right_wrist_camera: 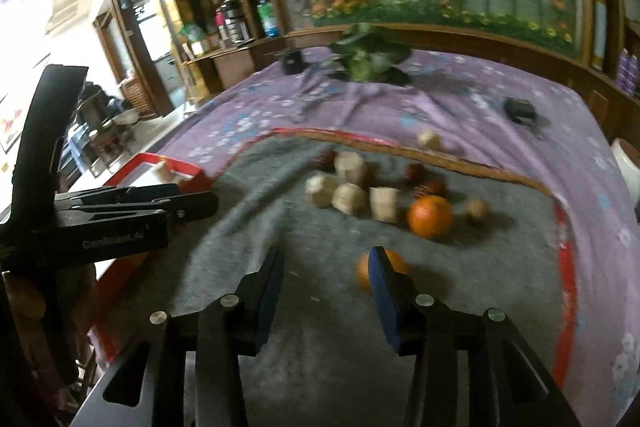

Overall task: Organize fruits
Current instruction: 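Move both grippers back over the fruits on the felt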

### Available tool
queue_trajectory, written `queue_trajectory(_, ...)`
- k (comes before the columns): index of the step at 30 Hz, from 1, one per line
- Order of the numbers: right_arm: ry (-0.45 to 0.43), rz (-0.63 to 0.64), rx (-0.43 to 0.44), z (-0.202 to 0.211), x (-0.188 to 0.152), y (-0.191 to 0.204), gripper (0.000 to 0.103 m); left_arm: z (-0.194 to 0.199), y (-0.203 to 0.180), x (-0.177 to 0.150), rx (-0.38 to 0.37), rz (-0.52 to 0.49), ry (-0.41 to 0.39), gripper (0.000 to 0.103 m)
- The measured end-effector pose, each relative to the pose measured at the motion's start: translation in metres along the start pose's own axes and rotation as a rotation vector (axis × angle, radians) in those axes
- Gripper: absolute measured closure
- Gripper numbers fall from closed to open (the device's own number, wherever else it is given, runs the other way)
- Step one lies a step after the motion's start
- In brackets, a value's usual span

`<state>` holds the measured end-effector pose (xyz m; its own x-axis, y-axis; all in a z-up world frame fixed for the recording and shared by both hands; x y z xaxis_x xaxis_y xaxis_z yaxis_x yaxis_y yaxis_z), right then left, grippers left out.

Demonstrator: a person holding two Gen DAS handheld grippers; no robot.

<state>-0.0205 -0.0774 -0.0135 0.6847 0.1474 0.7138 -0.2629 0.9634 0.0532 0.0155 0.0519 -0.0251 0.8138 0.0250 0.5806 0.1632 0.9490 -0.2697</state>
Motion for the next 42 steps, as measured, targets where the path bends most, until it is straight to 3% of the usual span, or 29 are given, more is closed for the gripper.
queue_trajectory(9,0.011,-0.101,-0.003,0.0,-0.012,-0.039,0.06,-0.039,-0.023,0.016,-0.068,0.051,0.045,0.044)
queue_trajectory(20,0.023,-0.115,0.029,-0.006,-0.015,-0.043,0.06,-0.08,-0.006,0.056,0.031,0.131,0.024,0.044)
queue_trajectory(23,0.031,-0.114,0.038,-0.01,-0.016,-0.042,0.06,-0.088,-0.001,0.05,0.067,0.102,0.066,0.044)
queue_trajectory(28,0.036,-0.116,0.037,-0.013,-0.015,-0.046,0.06,-0.068,-0.01,0.026,0.029,0.006,0.067,0.043)
queue_trajectory(32,0.029,-0.118,0.034,-0.012,-0.013,-0.05,0.06,-0.054,-0.011,0.0,0.023,-0.055,0.131,0.043)
queue_trajectory(42,0.028,-0.114,0.039,-0.012,-0.015,-0.047,0.059,-0.055,-0.035,0.008,-0.055,-0.101,0.104,0.043)
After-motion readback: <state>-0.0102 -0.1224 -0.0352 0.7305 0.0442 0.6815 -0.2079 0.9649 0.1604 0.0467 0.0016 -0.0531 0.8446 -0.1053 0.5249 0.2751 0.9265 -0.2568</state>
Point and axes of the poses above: each gripper's, at about its wrist camera, not at the fingertips, and z roughly against the way its jaws point, y to its left, x to its top, the point moved 10 cm from there along -z, roughly the way its jaws point, and after that the axes turned 12 degrees about -x, right-handed, at the moved point
